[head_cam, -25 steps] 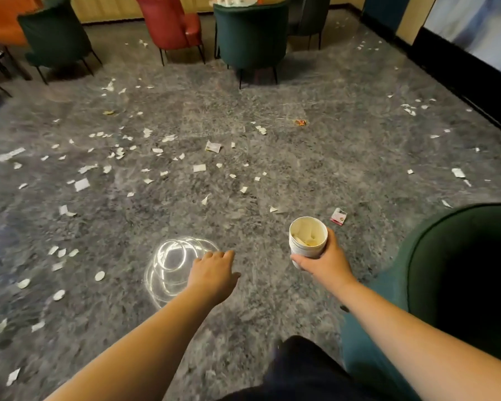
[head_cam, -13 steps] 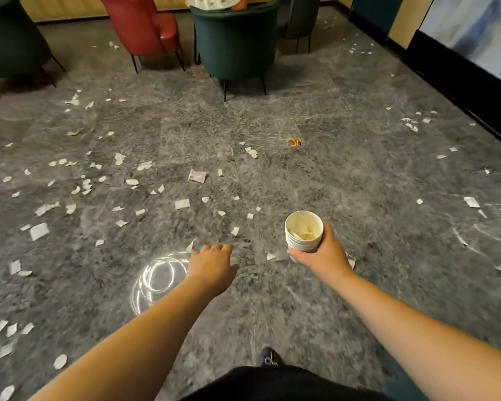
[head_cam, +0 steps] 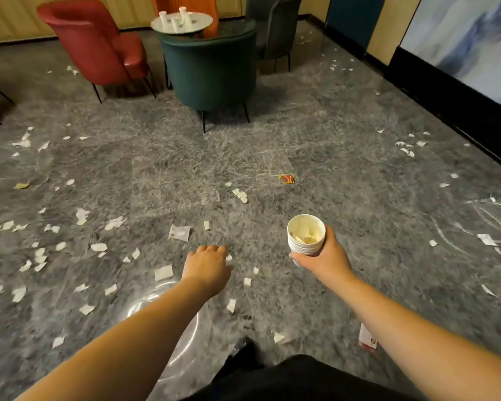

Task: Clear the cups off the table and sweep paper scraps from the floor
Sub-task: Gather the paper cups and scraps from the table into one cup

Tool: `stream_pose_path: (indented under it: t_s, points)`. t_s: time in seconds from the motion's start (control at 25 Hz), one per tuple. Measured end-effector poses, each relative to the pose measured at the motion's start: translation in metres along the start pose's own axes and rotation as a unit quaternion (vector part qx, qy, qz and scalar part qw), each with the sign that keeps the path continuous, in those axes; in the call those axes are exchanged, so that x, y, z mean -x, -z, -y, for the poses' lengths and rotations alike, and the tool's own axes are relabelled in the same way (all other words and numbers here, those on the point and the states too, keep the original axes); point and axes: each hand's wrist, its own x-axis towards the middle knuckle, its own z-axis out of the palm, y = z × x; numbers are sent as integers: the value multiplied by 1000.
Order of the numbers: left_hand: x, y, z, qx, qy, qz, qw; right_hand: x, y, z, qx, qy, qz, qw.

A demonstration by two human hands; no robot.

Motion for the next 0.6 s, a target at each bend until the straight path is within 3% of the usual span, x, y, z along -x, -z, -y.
stream_pose_path:
  t_s: [0.32,0.6]
  points:
    - [-234,89,-2,-24,-60,2,998,-205,7,36,-22,-51,-59,997]
    - [-479,171,-39,-25,-58,-11,998,-460,31,61,-56,-15,-21,998]
